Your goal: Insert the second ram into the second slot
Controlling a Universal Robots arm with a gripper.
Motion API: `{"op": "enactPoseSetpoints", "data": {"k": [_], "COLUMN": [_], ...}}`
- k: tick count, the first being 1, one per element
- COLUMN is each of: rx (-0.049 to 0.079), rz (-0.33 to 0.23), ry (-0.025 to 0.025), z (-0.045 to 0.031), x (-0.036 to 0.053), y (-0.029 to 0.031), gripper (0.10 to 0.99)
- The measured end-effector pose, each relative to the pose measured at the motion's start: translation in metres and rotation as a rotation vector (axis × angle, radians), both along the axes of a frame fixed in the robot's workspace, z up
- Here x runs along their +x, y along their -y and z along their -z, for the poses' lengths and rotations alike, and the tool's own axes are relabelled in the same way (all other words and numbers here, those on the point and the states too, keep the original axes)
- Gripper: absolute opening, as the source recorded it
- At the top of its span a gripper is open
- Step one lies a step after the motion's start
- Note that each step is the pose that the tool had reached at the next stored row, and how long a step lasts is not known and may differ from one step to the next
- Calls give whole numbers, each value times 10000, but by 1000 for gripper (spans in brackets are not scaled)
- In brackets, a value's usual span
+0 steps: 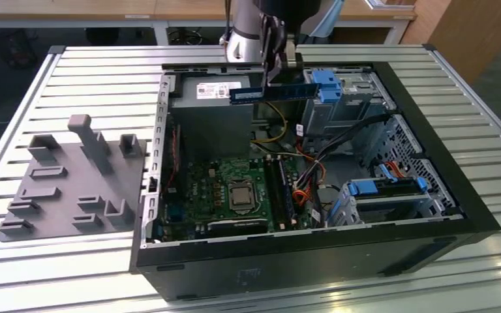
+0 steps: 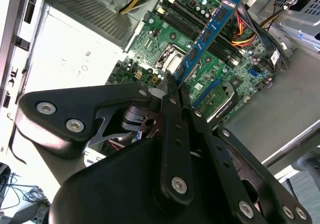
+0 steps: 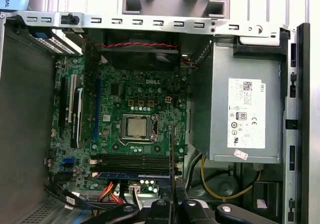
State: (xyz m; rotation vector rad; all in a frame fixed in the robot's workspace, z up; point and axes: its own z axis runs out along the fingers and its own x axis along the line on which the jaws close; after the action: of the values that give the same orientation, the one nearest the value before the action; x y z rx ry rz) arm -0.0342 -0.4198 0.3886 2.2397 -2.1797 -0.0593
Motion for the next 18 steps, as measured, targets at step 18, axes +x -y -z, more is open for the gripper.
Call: {"op": "enactPoseSetpoints", "data": {"k": [18], "rx": [-6], "rz": [290], "ry": [0], "z": [4], "x": [0], "y": [127], "gripper": [137]}}
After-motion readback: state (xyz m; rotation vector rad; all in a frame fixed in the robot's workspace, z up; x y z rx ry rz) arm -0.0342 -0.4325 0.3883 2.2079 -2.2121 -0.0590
